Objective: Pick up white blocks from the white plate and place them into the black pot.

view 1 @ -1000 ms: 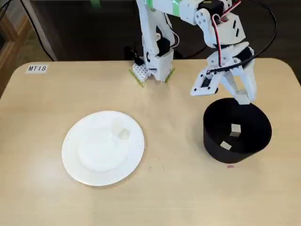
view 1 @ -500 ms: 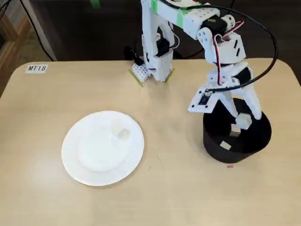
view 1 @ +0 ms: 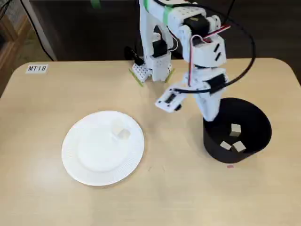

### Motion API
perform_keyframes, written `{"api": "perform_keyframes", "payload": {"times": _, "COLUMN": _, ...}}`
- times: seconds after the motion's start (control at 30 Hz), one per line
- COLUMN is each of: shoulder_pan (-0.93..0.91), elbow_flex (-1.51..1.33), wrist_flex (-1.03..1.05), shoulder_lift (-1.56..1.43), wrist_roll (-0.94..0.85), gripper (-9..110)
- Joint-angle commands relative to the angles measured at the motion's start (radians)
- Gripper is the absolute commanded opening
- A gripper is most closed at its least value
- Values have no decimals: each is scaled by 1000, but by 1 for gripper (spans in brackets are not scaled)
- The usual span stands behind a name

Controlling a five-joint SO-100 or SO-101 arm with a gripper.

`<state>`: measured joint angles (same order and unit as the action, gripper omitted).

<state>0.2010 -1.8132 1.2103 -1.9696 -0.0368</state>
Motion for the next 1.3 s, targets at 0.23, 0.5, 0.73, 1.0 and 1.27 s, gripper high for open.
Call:
{"api": "perform_keyframes", "payload": {"times": 0.23, "shoulder_pan": -477, "elbow_flex": 34, "wrist_flex": 293, "shoulder_lift": 8, "wrist_roll": 357, "gripper": -2}}
{"api": "perform_keyframes", "payload": {"times": 0.5, "shoulder_pan": -618, "elbow_flex": 40, "wrist_flex": 353, "shoulder_lift": 149, "wrist_roll": 359, "gripper": 5}}
{"api": "perform_keyframes", "payload": {"times": 0.73, "shoulder_pan": -658, "elbow_flex": 44, "wrist_flex": 348, "shoulder_lift": 213, "wrist_roll": 238, "gripper": 35}}
{"api": "perform_keyframes", "payload": {"times": 1.0, "shoulder_pan": -653, "elbow_flex": 57, "wrist_flex": 310, "shoulder_lift": 285, "wrist_roll": 144, "gripper": 37}}
{"api": "perform_keyframes", "payload": {"times": 1.27, "shoulder_pan": -650, "elbow_flex": 57, "wrist_flex": 229, "shoulder_lift": 353, "wrist_roll": 106, "gripper": 35}}
